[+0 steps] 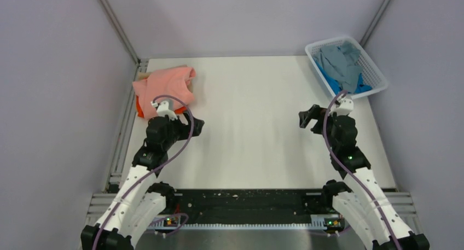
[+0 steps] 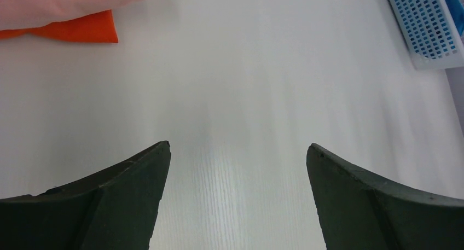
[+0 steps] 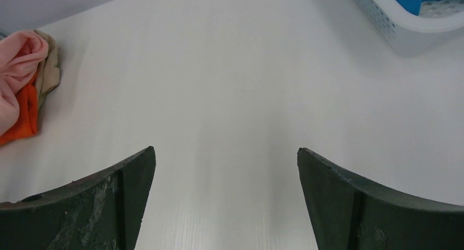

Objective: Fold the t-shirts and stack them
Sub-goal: Grab crumpled tshirt from bin with the right arm

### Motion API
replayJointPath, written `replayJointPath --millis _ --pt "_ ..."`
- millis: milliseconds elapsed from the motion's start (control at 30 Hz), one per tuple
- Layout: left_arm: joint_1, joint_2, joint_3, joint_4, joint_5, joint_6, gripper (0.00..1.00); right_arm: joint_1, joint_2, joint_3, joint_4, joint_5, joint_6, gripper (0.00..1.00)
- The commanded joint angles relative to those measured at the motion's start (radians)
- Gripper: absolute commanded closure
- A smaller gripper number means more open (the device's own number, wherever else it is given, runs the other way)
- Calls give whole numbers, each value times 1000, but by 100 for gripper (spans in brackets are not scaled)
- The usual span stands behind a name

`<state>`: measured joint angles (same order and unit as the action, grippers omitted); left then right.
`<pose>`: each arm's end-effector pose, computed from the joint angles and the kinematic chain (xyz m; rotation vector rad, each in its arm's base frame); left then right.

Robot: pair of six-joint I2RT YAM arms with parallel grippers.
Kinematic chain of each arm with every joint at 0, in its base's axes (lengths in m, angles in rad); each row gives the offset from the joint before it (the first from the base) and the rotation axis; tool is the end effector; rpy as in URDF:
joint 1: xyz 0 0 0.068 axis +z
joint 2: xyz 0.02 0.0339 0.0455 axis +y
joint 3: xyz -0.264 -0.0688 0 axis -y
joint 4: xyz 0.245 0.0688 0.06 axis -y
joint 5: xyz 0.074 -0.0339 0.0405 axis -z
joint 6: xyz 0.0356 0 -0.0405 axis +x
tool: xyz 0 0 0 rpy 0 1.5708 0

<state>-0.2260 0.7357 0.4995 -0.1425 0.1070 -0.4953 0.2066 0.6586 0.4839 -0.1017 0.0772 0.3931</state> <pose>0.1728 -0.0436 0.2512 -0.1956 1.9825 -0.5763 0.1652 0.0318 0.2617 0.2272 1.8466 0.3466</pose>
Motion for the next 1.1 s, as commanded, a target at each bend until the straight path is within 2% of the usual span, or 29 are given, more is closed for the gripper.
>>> replayJointPath --millis 0,167,300,433,533,700,800,967,1067 --pt "-1 -33 34 37 71 14 1 0 -28 1 36 -9 -13 1" --pt "-1 -28 37 94 211 6 1 0 -28 15 15 -26 -7 1" --pt "-2 -24 43 84 217 -4 1 0 -43 24 7 -18 -4 1" --pt "-3 -22 31 108 229 -11 1 0 -53 47 49 60 -20 1" --pt "-3 -19 30 108 234 -12 1 0 3 124 58 168 -24 1" --pt "-4 -26 30 96 232 -6 1 -6 262 353 44 330 -78 1" --pt "-4 -43 27 75 205 -2 1 -69 468 523 6 370 -123 1" --pt "-4 -61 17 83 203 -1 1 -251 789 784 -4 212 -79 4" --pt "-4 -53 22 78 195 4 1 -303 945 934 -8 189 -76 4"
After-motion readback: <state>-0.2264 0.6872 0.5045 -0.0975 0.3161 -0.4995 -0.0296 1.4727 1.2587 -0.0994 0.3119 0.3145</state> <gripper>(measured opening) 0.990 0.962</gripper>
